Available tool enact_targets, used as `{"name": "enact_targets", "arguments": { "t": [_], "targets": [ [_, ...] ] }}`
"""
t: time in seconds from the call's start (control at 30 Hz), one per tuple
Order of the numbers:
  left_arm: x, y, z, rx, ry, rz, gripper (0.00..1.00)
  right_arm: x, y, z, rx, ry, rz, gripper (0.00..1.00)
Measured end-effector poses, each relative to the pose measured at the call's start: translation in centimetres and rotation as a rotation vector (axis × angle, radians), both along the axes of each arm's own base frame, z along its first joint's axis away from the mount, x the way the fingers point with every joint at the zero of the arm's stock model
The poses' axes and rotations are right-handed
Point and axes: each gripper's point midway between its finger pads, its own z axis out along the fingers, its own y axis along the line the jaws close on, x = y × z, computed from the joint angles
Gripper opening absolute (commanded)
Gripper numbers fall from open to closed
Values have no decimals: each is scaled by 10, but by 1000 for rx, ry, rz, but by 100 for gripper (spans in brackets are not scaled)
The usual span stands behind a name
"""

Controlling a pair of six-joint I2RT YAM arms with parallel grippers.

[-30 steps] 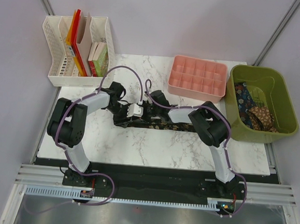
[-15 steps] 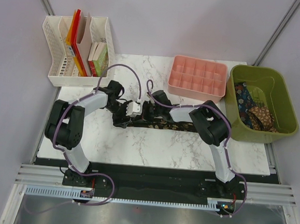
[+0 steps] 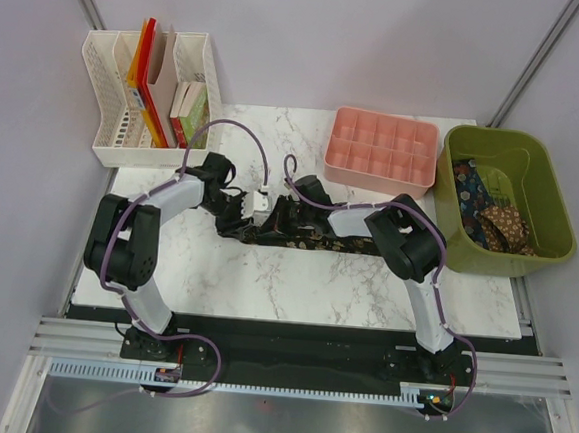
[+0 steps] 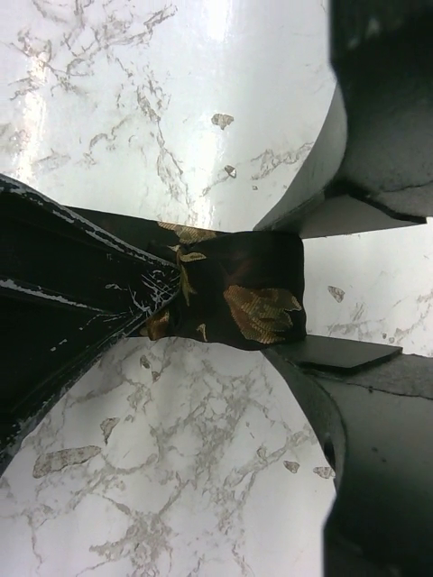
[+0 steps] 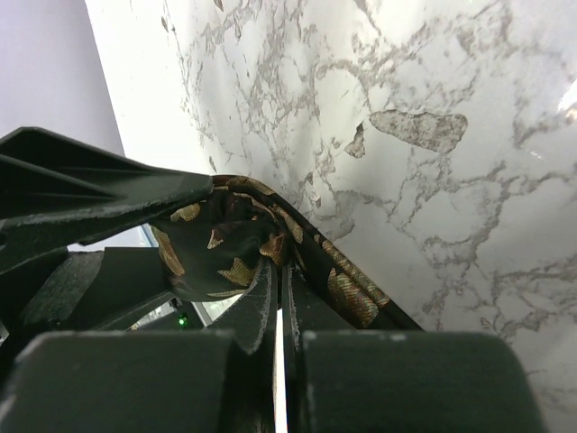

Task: Roll the ties
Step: Roll the tie at the center of the board.

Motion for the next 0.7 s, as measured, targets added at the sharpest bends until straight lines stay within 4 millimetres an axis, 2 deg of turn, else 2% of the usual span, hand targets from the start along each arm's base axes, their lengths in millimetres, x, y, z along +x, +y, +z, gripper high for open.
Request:
{"name": "enact_targets", "arguments": {
  "t": [0.43,0.6,0.7],
  "targets": [
    [-4,-19,4,15,-11,-20,50,-2,0,0,31,24,-26,0],
    [-3,-27,-2,26,0,-30,54,-4,-1,0,38,35,-37,0],
    [-4,-31,-8,28,8,-40,52,-7,0,0,42,46,-40,0]
  ]
}}
